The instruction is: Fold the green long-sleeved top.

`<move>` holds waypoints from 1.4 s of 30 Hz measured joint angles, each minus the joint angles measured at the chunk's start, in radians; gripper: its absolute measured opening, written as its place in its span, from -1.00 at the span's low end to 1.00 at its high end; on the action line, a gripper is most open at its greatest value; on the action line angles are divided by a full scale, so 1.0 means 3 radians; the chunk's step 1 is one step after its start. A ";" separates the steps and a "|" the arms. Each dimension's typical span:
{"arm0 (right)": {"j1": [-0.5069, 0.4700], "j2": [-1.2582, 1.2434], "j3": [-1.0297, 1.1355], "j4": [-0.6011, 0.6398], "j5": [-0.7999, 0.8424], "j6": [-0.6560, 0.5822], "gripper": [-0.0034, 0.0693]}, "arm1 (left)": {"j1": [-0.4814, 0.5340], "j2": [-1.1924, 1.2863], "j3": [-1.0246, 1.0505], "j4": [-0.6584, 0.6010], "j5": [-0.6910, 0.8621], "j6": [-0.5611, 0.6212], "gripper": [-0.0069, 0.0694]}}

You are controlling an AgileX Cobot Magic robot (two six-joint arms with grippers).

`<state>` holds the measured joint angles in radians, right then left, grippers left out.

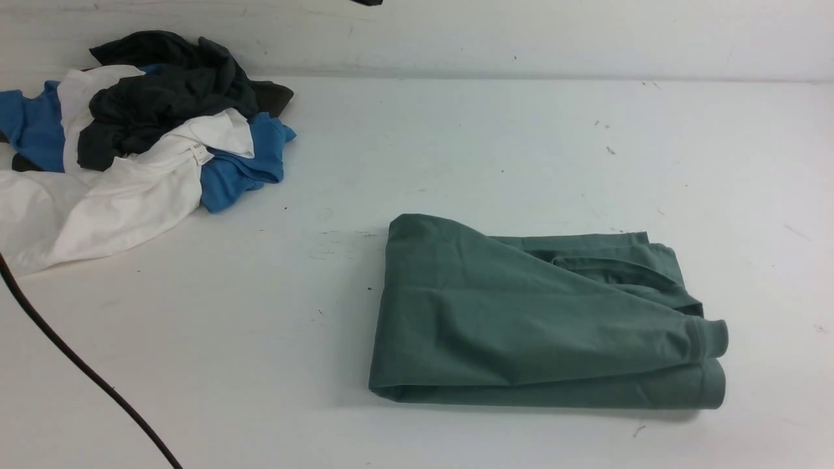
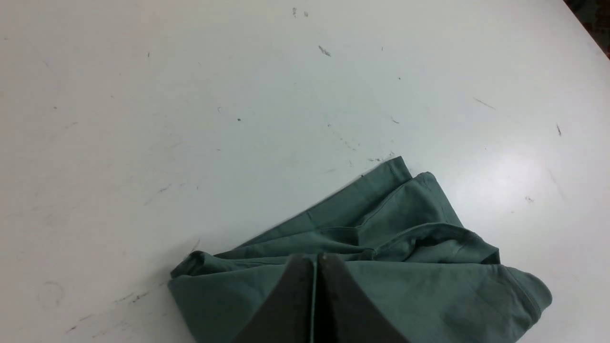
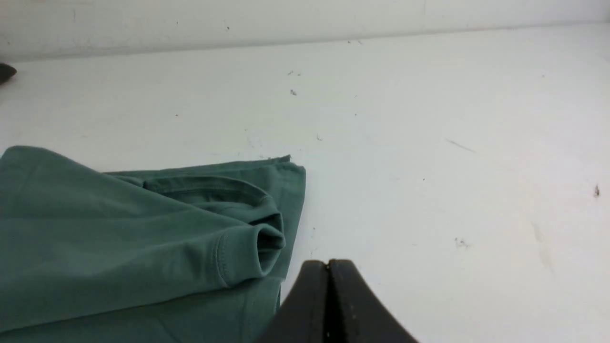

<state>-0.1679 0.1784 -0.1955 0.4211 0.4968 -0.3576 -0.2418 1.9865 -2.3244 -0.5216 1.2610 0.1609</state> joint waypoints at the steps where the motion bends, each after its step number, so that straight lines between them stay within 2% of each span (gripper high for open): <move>1: 0.0000 0.0000 0.0016 -0.0005 0.0013 0.0000 -0.95 | 0.0000 0.0015 0.0000 0.0000 0.0000 0.0000 -0.83; 6: 0.0000 -0.0196 0.0128 -0.0239 0.0028 0.0000 -0.95 | 0.0000 0.0057 0.0000 0.0014 0.0003 0.0000 -0.83; 12: 0.0018 -0.0620 0.0661 -0.0959 -0.0014 0.0000 -0.95 | 0.0000 0.0051 0.0000 0.0021 0.0003 -0.0013 -0.83; 14: 0.0054 -0.0627 0.0671 -0.1014 -0.0094 0.0000 -0.95 | 0.0000 0.0029 0.0000 0.0025 0.0001 -0.0021 -0.83; 20: 0.0712 -0.0633 0.0703 -0.1158 -0.0284 -0.0004 -0.95 | -0.0003 -0.0327 0.0003 0.0166 0.0004 -0.0112 -0.83; 24: 0.0807 -0.0633 0.0709 -0.1165 -0.0310 -0.0011 -0.95 | -0.0003 -0.0646 0.0153 0.0283 0.0004 -0.0205 -0.83; 34: 0.0807 -0.0633 0.0709 -0.1168 -0.0319 -0.0015 -0.95 | -0.0003 -0.1750 0.1913 0.0823 0.0004 -0.0127 -0.83; 38: 0.0807 -0.0633 0.0709 -0.1168 -0.0321 -0.0015 -0.95 | -0.0003 -0.2095 0.2366 0.1051 0.0004 -0.0121 -0.83; 42: 0.0807 -0.0633 0.0709 -0.1156 -0.0321 0.0074 -0.95 | -0.0003 -0.2318 0.2744 0.1104 0.0004 -0.0124 -0.83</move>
<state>0.0743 -0.0115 0.0173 0.0744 0.4004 -0.3355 -0.2426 1.2910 -1.5010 -0.1904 1.2621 0.1238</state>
